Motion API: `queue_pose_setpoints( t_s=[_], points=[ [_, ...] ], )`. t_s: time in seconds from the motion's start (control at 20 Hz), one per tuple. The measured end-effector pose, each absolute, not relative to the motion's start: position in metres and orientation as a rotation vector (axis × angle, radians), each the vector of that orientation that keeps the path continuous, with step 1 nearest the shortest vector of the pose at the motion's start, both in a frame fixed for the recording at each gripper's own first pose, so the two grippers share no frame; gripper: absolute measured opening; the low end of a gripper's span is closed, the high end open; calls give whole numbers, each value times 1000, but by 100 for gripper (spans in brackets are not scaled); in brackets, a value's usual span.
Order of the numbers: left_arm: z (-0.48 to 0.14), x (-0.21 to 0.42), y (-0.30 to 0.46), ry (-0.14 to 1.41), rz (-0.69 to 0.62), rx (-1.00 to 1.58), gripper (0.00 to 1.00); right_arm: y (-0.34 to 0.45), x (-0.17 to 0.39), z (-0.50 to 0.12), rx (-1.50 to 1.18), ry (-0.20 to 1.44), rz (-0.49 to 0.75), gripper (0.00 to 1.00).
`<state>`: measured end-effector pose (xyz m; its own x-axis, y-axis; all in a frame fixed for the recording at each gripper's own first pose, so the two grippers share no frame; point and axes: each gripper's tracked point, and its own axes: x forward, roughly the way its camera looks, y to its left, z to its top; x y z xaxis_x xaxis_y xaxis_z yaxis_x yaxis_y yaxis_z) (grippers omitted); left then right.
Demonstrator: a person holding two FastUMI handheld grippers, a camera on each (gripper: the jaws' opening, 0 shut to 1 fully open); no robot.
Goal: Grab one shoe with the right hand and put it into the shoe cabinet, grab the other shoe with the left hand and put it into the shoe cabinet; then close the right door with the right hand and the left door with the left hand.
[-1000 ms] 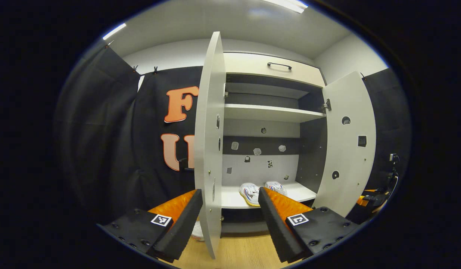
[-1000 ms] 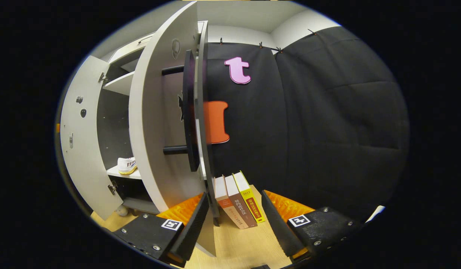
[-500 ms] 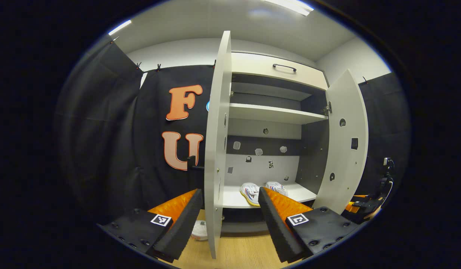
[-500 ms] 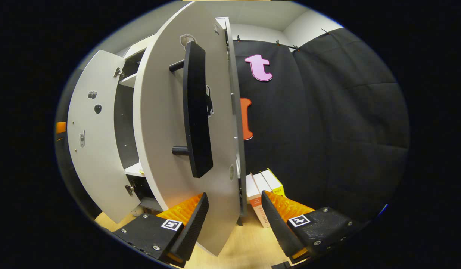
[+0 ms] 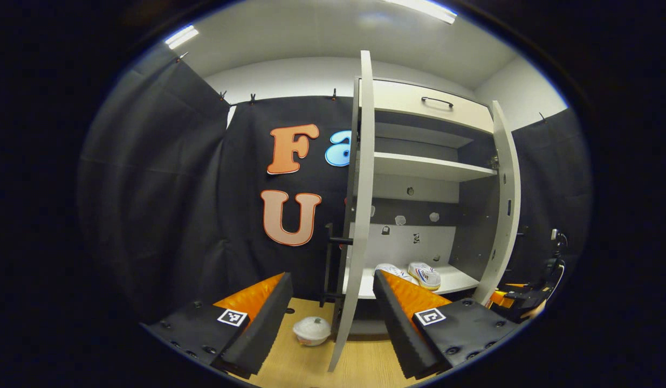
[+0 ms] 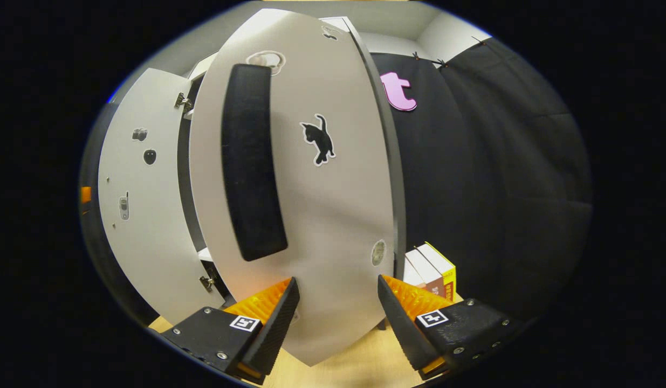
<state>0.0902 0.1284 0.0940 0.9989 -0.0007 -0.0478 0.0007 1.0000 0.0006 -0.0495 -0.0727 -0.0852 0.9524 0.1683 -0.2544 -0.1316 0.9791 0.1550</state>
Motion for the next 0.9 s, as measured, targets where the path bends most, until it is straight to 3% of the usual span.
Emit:
queue_pose_setpoints(
  t_s=[0.25, 0.9],
  points=[
    [91, 90, 154, 54, 44, 7, 97, -41, -23, -68, 119, 252, 192, 91],
    [46, 121, 207, 113, 98, 4, 97, -37, -10, -69, 88, 263, 134, 90]
  ],
)
